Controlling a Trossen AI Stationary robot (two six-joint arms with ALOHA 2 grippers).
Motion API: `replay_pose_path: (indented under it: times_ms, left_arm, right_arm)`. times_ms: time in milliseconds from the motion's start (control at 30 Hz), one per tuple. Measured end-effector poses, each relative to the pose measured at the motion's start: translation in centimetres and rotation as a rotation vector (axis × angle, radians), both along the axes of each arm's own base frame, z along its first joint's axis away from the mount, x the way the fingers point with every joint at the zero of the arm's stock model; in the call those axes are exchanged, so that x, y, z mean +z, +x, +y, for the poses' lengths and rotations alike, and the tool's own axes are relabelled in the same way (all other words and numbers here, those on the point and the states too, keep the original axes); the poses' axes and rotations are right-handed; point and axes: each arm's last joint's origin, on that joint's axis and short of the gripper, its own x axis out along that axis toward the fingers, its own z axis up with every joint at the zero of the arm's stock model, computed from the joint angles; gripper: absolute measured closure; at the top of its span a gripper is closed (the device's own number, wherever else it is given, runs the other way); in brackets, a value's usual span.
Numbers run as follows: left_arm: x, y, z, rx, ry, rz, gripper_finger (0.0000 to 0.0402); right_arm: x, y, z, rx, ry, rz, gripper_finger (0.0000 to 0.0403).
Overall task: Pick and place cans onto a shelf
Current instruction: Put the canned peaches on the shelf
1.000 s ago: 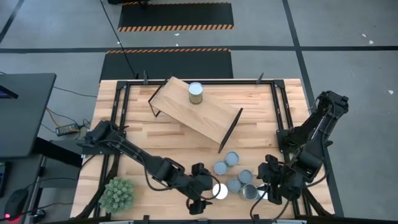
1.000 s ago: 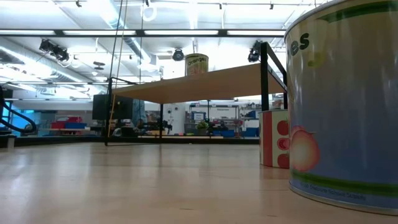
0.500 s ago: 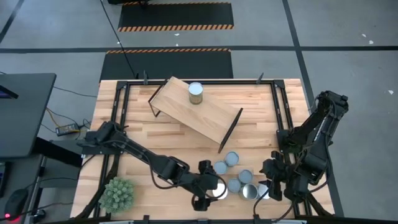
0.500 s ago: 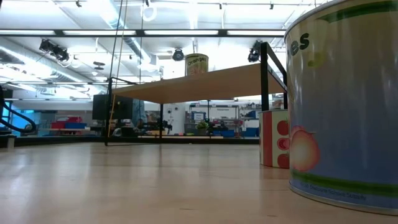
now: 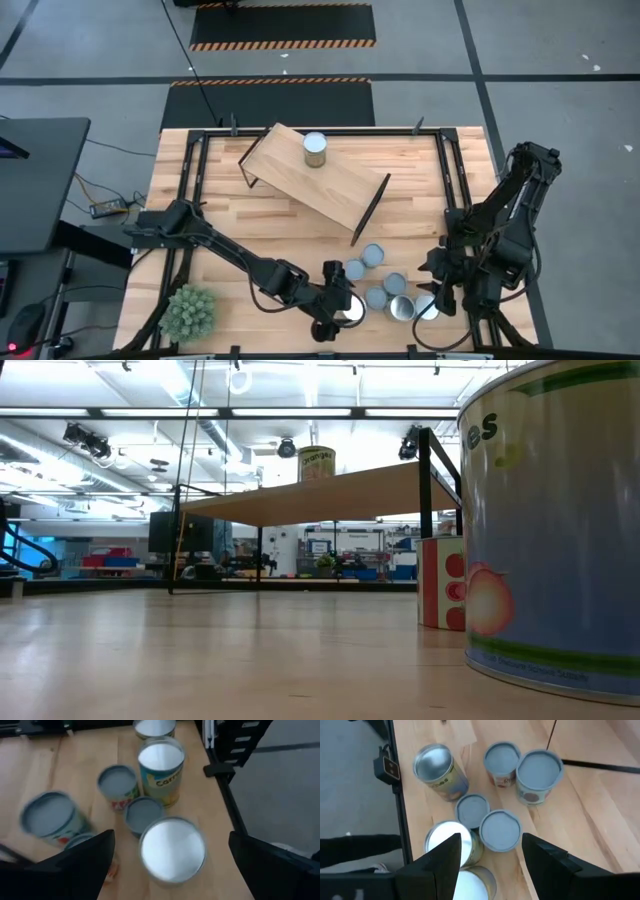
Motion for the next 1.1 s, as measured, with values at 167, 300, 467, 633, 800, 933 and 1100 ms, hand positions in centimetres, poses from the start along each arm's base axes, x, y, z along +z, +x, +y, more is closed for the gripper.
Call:
replay_pose_path:
  times_ms: [167, 300, 467, 633, 800, 933, 1100]
  left_arm:
    - [-1.3, 0.7, -0.3, 0.002, -0.035, -0.002, 0.0006]
    - [-1.7, 0.8, -0.4, 0.023, -0.011, 0.0, 0.0006]
    - [-2.4, 0.9, -0.5, 0.042, -0.034, 0.025, 0.0006]
    - [-3.1, 1.1, -0.4, 0.059, -0.033, 0.04, 0.0006]
    - [-3.7, 1.1, -0.5, 0.057, -0.024, 0.056, 0.0006]
    - [-3.8, 1.2, -0.5, 0.064, -0.039, 0.058, 0.0006]
    - [-3.9, 1.3, -0.5, 0.07, -0.051, 0.057, 0.0006]
  right_arm:
    - [0.0, 0.1, -0.2, -0.01, -0.015, -0.009, 0.0186]
    - [0.0, 0.1, -0.2, -0.01, -0.017, -0.009, 0.0186]
    - [0.0, 0.1, -0.2, -0.008, -0.018, -0.009, 0.0186]
    - [0.0, 0.1, -0.1, -0.013, -0.011, -0.011, 0.0186]
    - [0.0, 0.1, -0.1, -0.018, -0.007, -0.011, 0.0186]
    - [0.0, 0.1, -0.1, -0.023, -0.003, -0.011, 0.0186]
    - [0.0, 0.1, -0.1, -0.026, -0.001, -0.011, 0.0186]
